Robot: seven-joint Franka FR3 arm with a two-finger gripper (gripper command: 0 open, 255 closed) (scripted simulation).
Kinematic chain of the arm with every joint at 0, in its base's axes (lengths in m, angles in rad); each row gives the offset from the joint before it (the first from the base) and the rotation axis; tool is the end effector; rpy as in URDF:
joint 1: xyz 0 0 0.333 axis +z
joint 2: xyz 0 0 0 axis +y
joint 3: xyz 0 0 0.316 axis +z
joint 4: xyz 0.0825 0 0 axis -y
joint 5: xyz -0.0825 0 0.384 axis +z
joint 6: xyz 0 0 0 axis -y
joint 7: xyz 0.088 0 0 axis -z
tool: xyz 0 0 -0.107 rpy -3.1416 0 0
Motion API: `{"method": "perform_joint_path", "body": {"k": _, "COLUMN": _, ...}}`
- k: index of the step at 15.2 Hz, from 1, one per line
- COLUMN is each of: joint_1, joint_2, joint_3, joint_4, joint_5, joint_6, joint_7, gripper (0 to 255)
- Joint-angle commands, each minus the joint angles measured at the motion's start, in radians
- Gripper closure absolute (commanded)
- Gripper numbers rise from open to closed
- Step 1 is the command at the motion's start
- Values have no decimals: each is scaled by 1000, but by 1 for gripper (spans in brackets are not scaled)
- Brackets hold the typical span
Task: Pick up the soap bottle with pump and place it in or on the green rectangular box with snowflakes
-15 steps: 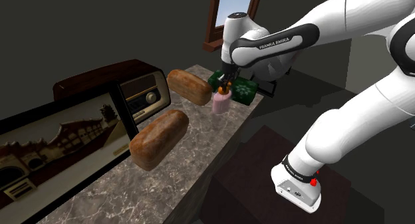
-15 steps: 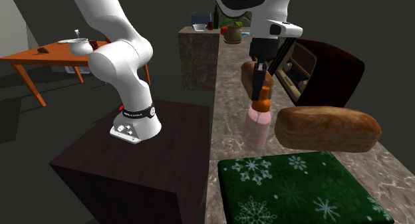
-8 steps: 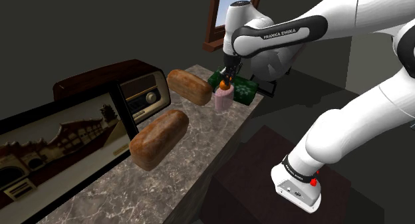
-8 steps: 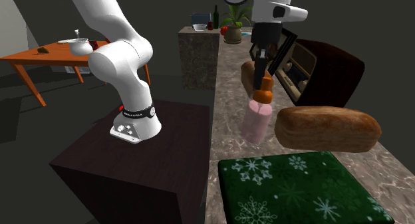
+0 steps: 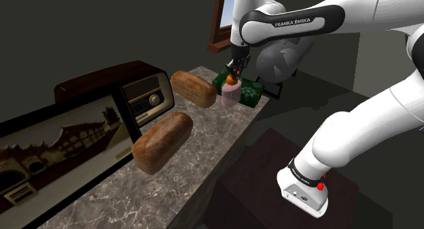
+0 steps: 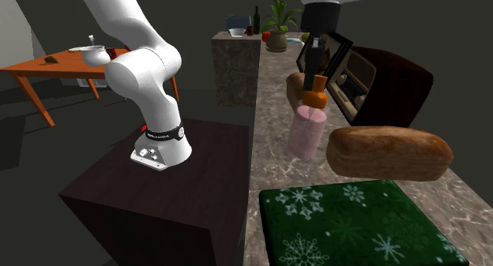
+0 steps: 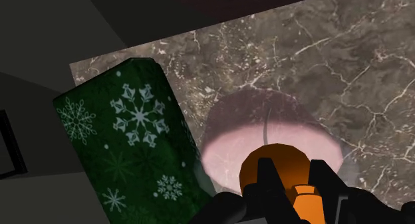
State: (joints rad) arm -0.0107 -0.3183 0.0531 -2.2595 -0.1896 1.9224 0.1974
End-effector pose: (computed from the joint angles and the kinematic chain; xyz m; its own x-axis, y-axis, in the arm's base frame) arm 0.4538 0.0074 0.4894 0.9959 -0.0893 0.0121 -0.0899 -0.9770 0.1933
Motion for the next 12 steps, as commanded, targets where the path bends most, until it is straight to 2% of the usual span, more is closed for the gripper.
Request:
{"method": "perform_joint_path", "body": {"k": 1, "joint_1": 0, "joint_2": -4, "joint_3": 0, "joint_4": 24, "joint_5": 2, "joint_6": -27, "joint_7": -5, "gripper": 255}}
{"method": "perform_joint_path", "body": {"k": 12, "joint_1": 1, "joint_2": -14, "joint_3": 2, "joint_4": 162, "joint_5": 10, "joint_6": -173, "joint_7": -31, "gripper": 255}}
